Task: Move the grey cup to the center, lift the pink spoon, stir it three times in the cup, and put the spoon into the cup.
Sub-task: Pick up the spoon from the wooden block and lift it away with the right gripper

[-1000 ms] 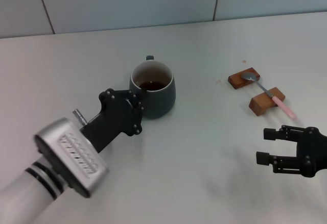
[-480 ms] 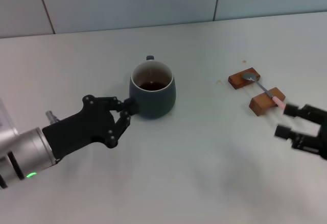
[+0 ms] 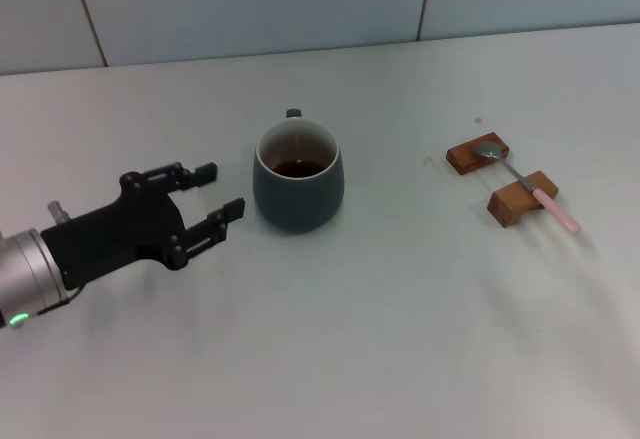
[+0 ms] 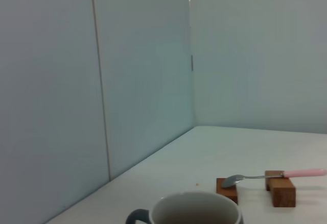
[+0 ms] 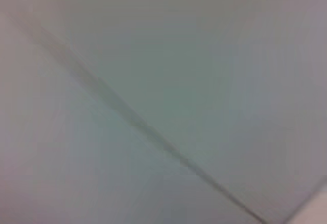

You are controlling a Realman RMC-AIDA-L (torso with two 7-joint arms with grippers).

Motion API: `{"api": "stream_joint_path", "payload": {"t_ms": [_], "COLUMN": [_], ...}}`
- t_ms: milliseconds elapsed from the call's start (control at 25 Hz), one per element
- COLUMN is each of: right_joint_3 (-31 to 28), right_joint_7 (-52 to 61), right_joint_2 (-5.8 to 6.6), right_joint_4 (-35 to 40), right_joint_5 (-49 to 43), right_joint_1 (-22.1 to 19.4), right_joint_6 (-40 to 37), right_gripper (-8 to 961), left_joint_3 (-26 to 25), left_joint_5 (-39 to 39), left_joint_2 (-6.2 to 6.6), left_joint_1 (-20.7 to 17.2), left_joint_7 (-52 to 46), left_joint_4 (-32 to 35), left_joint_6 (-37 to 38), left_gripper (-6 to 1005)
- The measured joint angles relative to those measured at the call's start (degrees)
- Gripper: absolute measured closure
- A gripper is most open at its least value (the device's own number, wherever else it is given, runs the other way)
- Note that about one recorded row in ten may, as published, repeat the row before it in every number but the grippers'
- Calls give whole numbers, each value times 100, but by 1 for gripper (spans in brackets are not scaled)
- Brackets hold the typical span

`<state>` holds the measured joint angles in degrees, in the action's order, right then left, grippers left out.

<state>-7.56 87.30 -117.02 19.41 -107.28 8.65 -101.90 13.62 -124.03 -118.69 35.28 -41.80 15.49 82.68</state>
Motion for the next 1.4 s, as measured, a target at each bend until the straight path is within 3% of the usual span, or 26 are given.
{"api": "stream_joint_path", "payload": {"t_ms": [200, 280, 400, 600, 1400], "right_joint_3": [20, 57, 168, 176, 386], "right_joint_7": [1510, 1584, 1859, 2209, 2177], "right_joint_2": [-21, -19, 40, 67, -38], "right_joint_4": [-158, -190, -437, -525, -833], "right_joint_5": [-80, -100, -375, -788, -909], "right_joint_1": [-118, -110, 44, 296, 633], "right_joint_6": [796, 877, 1195, 1471, 2216], "right_gripper": [188, 189, 189, 191, 195], "left_joint_3": [-15, -16, -18, -43, -12], "left_joint_5": [17, 16, 17, 43, 46], "left_joint_2": [1, -1, -8, 0, -2], "left_joint_1": [18, 19, 13, -22, -18], "left_joint_7": [-43, -36, -5, 23, 85], "left_joint_4": [72, 73, 77, 88, 95], "left_joint_6": [-3, -4, -15, 8, 28], "left_gripper": [503, 461, 248, 173, 172]}}
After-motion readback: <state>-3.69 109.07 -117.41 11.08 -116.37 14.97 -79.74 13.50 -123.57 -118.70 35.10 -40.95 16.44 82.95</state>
